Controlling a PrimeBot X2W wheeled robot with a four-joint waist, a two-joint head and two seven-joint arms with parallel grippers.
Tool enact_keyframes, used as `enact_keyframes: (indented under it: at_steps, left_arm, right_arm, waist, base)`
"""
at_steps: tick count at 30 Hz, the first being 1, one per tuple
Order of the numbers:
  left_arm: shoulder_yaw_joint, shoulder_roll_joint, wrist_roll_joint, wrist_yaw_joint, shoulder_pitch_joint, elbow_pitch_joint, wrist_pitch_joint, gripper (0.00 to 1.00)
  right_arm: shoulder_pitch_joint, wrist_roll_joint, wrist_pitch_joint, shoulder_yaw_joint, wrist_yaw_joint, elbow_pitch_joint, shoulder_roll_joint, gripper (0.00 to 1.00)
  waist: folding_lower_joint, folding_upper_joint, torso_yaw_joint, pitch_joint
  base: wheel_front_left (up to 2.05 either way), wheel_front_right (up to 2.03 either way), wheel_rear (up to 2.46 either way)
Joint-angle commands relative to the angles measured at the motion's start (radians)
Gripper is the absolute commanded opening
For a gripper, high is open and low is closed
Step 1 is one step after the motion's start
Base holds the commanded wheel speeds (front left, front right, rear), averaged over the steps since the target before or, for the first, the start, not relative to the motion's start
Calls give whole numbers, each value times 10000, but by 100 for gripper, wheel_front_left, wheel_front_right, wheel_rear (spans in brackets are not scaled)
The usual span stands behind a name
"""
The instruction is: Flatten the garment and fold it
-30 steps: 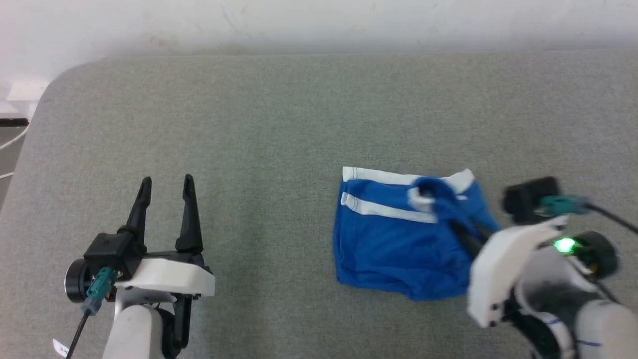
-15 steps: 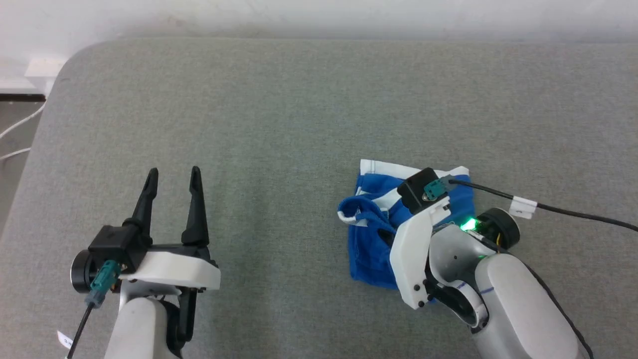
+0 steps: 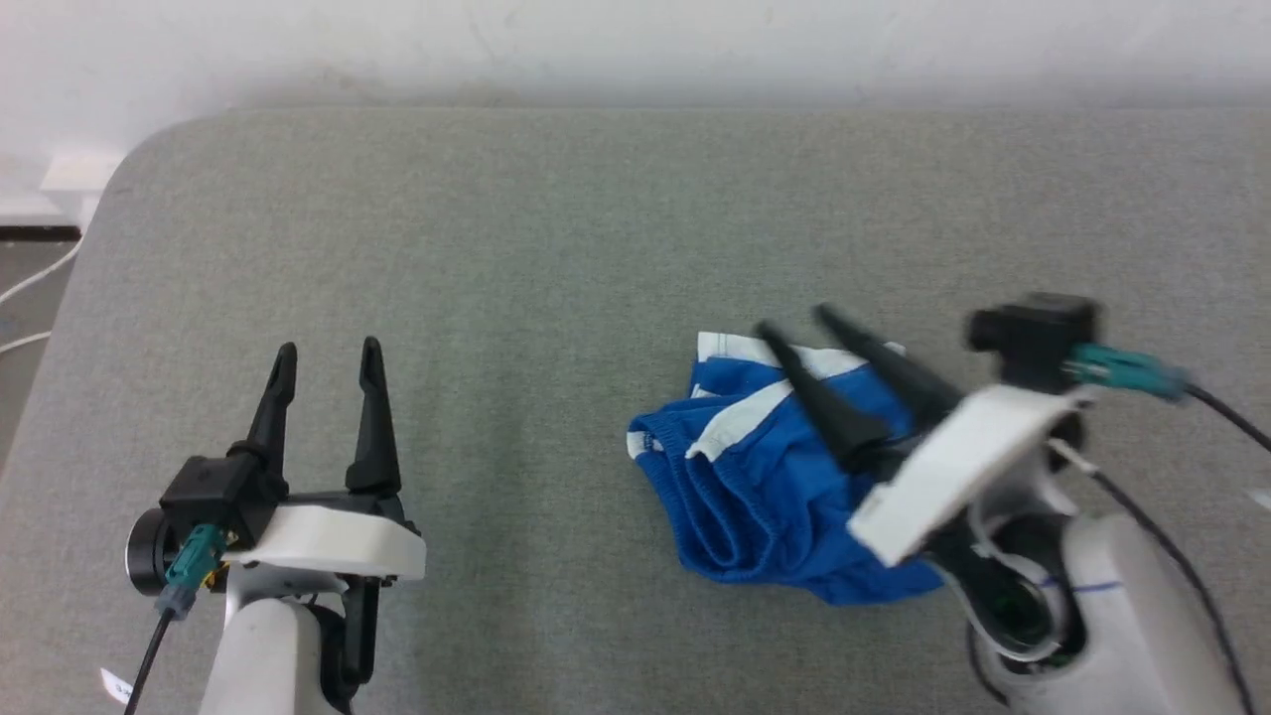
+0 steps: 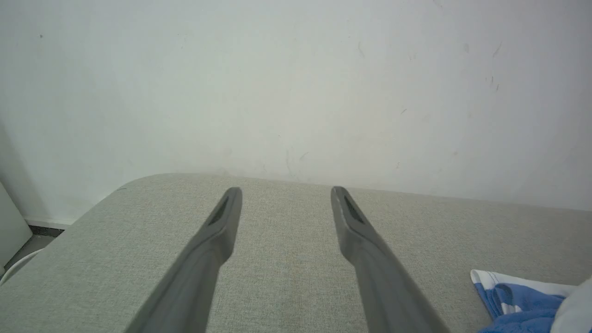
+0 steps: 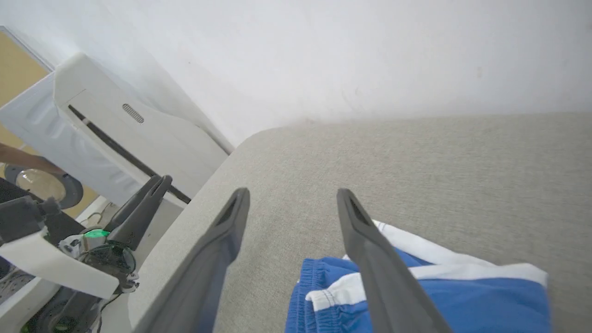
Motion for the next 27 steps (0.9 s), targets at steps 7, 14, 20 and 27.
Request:
enact_keyframes:
  at_steps: [7,14,20,27]
  left_arm:
    - [113,-42,140,-160,131,-178,-49,100]
    - [67,-55,160,-207,49,-191,-49,100]
    - [29,-66,155,-266,-10,-113,-49,100]
    - [29,-74,152,-295,-43,-63,-49,100]
  right_arm:
    - [1251,-2047,-2224,-1957,-9,-295,-26,100]
    - [1638,-2714,-2384,-2205,-9,805,-26,100]
    - [1518,-2913,-1635,-1973,-9,2013,-26,100]
    - [1121,-3419,-322,-1701,-9,3191,-26,100]
  waist:
    - [1,0,-415,-95]
    - [1,0,-410,22]
    - [1,0,-250,91]
    - [1,0,-116,154]
  base:
    - [0,0,0]
    - [0,0,0]
    - [0,0,0]
    - [0,0,0]
